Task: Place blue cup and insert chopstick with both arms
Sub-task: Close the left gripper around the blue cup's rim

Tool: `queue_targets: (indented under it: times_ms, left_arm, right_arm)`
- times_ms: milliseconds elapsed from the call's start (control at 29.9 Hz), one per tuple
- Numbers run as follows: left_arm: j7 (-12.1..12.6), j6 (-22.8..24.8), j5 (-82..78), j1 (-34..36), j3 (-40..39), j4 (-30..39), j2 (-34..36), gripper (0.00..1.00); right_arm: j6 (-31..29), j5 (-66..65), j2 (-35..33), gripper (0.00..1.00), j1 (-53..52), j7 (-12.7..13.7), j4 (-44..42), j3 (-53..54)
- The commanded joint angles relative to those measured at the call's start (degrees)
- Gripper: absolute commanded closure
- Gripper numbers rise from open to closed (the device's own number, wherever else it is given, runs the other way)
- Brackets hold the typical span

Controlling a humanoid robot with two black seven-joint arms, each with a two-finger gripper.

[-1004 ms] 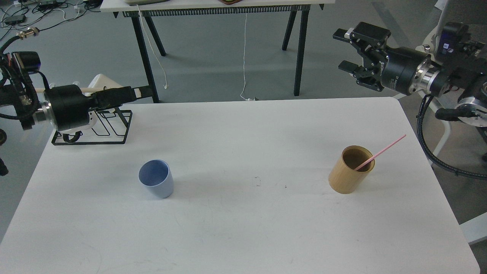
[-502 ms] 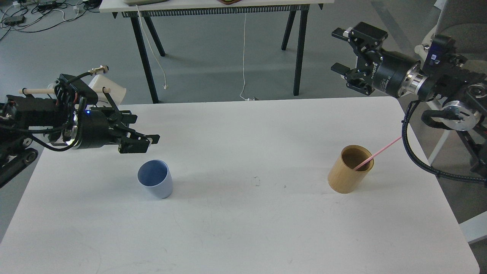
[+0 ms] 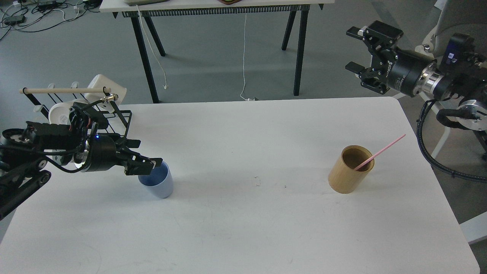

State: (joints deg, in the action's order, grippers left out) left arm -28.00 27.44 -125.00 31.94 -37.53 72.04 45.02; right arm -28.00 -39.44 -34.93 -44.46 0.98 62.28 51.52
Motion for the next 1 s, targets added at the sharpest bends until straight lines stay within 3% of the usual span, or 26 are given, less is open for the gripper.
queue_targets:
  times_ms: [0, 435, 535, 870, 970]
  left_arm:
    - [0.0, -0.81, 0.0, -1.35, 0.01, -0.15, -0.46, 0.0]
    - [0.0, -4.06, 0.0, -2.14, 0.36, -5.24, -3.01, 0.02]
    - [0.0, -4.24, 0.0, -2.23, 0.36, -5.33, -3.45, 0.15]
    - [0.0, -4.24, 0.0, -2.14, 0.44, -6.83, -4.15, 0.35]
    - [0.0, -4.33, 0.0, -2.14, 0.44, -6.83, -4.15, 0.53]
  right_arm:
    - [0.0, 0.33, -0.22, 0.04, 0.07, -0.02, 0.03, -0.02]
    - [0.0, 0.33, -0.4, 0.04, 0.16, -0.02, 0.12, -0.02]
    - [0.0, 0.33, -0.49, 0.04, 0.16, -0.02, 0.04, 0.07]
    - [0.0, 0.42, -1.98, 0.04, 0.42, -0.02, 0.56, 0.16]
    - [0.0, 0.42, -2.07, 0.04, 0.6, -0.02, 0.65, 0.16]
